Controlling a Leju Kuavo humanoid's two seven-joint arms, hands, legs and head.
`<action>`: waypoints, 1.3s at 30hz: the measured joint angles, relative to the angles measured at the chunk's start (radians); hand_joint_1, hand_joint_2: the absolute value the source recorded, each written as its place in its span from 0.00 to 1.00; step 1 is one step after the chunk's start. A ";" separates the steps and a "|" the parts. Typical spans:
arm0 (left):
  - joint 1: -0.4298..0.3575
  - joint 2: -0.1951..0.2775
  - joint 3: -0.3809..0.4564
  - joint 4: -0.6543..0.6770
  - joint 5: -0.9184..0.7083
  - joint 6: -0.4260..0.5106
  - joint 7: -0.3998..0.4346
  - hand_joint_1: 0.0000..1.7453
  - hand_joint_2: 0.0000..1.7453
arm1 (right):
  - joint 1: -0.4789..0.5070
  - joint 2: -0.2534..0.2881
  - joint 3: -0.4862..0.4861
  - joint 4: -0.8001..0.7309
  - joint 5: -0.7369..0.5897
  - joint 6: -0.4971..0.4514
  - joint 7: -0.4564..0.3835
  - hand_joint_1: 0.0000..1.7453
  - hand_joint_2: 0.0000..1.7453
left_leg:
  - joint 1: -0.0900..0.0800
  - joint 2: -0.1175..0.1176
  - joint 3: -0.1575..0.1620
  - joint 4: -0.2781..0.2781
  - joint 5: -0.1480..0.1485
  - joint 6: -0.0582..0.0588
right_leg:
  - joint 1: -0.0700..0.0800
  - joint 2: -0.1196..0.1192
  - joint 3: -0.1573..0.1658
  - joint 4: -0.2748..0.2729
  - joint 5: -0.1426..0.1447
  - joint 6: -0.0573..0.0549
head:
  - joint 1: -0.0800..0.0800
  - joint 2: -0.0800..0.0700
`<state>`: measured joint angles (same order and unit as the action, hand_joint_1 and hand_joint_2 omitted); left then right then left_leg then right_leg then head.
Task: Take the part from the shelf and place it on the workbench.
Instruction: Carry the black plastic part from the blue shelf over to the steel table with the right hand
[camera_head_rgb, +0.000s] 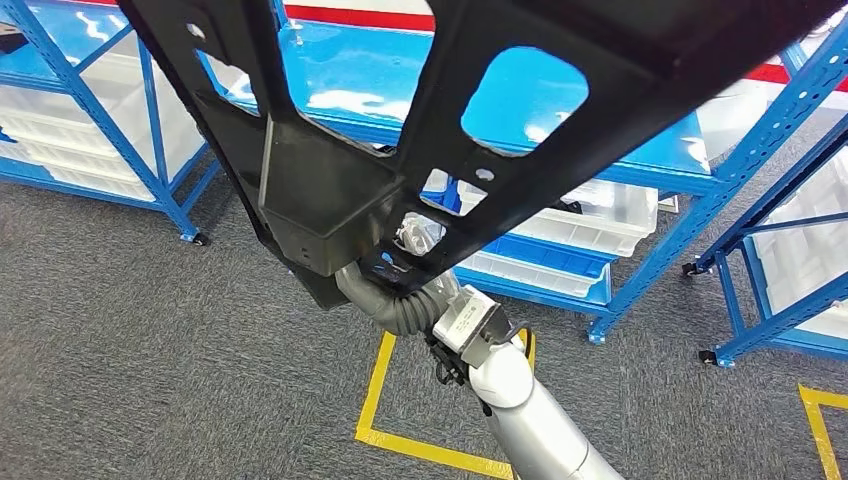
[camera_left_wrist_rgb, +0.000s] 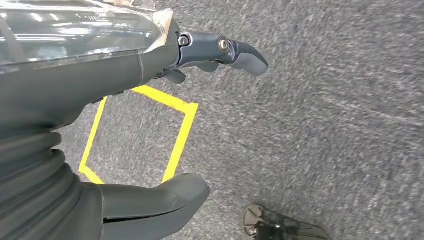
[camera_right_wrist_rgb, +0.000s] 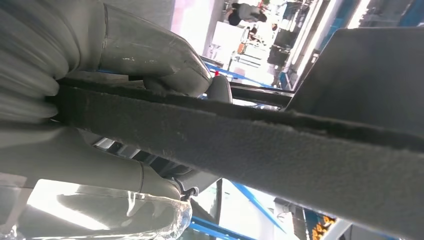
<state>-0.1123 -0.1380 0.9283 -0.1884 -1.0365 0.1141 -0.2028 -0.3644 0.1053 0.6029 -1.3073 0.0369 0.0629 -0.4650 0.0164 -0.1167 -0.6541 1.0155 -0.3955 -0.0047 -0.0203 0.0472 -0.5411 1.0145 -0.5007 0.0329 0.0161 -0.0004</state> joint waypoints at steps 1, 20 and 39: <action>0.002 0.000 0.000 0.000 0.000 0.000 0.000 0.00 1.00 | 0.000 0.003 0.000 0.000 -0.001 0.000 0.000 1.00 1.00 | 0.000 0.016 -0.005 0.009 -0.007 -0.005 | -0.003 -0.009 0.000 -0.002 0.004 -0.008 | -0.001 0.000; 0.009 0.005 0.001 0.001 0.010 0.008 0.008 0.00 1.00 | 0.000 0.001 0.002 -0.003 -0.010 0.018 0.002 1.00 1.00 | -0.005 0.111 0.041 -0.009 -0.031 0.043 | 0.010 -0.063 -0.097 0.206 -0.099 -0.015 | 0.007 0.000; 0.028 0.002 0.002 0.003 0.011 0.019 0.015 0.00 1.00 | 0.029 -0.003 0.017 -0.003 -0.020 0.020 -0.006 1.00 1.00 | 0.002 0.120 -0.087 0.234 -0.113 -0.018 | 0.008 -0.109 0.009 -0.009 0.004 -0.034 | -0.003 0.000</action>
<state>-0.0845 -0.1361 0.9307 -0.1850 -1.0257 0.1335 -0.1876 -0.3358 0.1022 0.6197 -1.3100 0.0173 0.0830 -0.4711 0.0183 0.0034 -0.7412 1.2496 -0.5084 -0.0230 -0.0126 -0.0621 -0.5323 1.0051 -0.4968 -0.0015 0.0129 -0.0004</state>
